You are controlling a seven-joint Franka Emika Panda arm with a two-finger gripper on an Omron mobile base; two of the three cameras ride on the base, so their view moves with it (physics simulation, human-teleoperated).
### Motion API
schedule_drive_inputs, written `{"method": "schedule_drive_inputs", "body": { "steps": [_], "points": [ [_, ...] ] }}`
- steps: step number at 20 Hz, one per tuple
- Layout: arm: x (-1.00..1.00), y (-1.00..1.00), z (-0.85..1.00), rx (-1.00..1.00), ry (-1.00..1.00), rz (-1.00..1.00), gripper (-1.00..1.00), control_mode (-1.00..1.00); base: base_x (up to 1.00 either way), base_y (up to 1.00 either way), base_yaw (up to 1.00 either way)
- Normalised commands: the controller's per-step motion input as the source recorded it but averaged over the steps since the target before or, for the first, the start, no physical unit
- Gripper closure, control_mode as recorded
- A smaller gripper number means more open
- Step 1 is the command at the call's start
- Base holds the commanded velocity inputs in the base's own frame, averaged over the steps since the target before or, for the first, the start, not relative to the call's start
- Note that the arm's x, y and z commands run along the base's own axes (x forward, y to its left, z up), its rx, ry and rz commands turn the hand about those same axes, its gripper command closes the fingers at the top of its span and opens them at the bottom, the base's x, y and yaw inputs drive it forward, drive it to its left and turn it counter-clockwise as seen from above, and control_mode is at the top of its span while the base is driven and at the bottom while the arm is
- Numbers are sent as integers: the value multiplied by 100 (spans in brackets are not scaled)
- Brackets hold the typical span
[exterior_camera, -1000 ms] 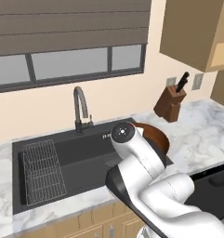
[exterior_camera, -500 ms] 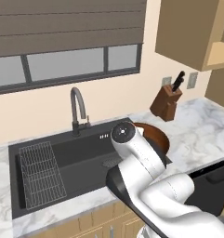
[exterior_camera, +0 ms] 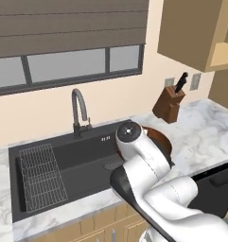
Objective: Pick the apple from the cabinet and place it in the bowl. Then pick the bowl and place it in the sink. Then turn on the sink facuet.
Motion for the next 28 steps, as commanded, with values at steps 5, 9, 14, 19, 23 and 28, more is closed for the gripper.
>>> {"method": "schedule_drive_inputs", "body": {
  "steps": [5, 9, 14, 19, 23, 28],
  "points": [
    [7, -9, 1, 9, 9, 21, 100, -100, 0, 0, 0],
    [33, -20, 8, 1, 0, 31, 100, -100, 0, 0, 0],
    [53, -57, 0, 0, 0, 46, 100, -100, 0, 0, 0],
    [55, -64, -3, -3, 2, 60, 100, -100, 0, 0, 0],
    [19, -34, -7, -4, 5, 63, 100, -100, 0, 0, 0],
    [0, 0, -29, -8, 2, 70, 100, -100, 0, 0, 0]
  ]
}}
